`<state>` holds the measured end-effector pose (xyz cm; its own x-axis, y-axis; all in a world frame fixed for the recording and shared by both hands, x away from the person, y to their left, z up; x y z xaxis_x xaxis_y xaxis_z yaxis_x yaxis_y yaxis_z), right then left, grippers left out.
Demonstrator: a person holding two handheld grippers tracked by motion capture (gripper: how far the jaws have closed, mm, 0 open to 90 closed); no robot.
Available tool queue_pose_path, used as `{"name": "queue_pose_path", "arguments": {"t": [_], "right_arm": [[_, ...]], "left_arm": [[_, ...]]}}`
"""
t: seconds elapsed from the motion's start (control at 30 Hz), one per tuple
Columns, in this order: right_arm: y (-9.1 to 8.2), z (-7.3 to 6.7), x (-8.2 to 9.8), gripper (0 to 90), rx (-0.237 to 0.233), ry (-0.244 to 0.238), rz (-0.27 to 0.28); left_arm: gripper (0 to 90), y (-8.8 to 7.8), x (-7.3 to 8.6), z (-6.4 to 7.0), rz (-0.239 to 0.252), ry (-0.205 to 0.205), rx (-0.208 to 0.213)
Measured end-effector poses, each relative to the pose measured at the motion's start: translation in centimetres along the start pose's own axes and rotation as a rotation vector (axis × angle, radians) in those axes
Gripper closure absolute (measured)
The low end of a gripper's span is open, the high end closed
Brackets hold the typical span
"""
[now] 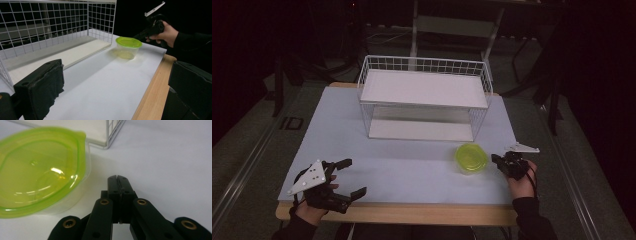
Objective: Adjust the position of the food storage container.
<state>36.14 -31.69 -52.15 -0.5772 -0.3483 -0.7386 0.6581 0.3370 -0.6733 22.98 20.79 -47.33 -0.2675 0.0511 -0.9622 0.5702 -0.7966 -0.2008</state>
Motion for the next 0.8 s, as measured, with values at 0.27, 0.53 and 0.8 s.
{"name": "queue_pose_path", "arguments": {"t": [0.27,0.53,0.8], "right_arm": [[1.7,-1.2,0.3,90.0,-0.056,0.016,-0.047],[2.3,-2.6,0.1,90.0,-0.103,0.005,-0.056],[3.1,-5.4,-0.8,90.0,-0.171,-0.059,-0.063]], "left_arm": [[1.0,0.0,0.0,0.0,-0.002,0.002,0.001],[1.0,0.0,0.0,0.0,-0.004,0.005,-0.001],[1.0,0.0,0.0,0.1,-0.004,0.007,0.0]]}}
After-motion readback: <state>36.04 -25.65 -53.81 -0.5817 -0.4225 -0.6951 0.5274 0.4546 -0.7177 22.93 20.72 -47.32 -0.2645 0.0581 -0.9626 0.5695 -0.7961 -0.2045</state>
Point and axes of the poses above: each handheld gripper's, and its own axes: y roughly forward along the jaws, x roughly out of its underside, z roughly to its right, the point moved 2 cm from there along y, roughly forward along the jaws, and after that the axes turned 6 degrees about -y, right-handed, at the moved point
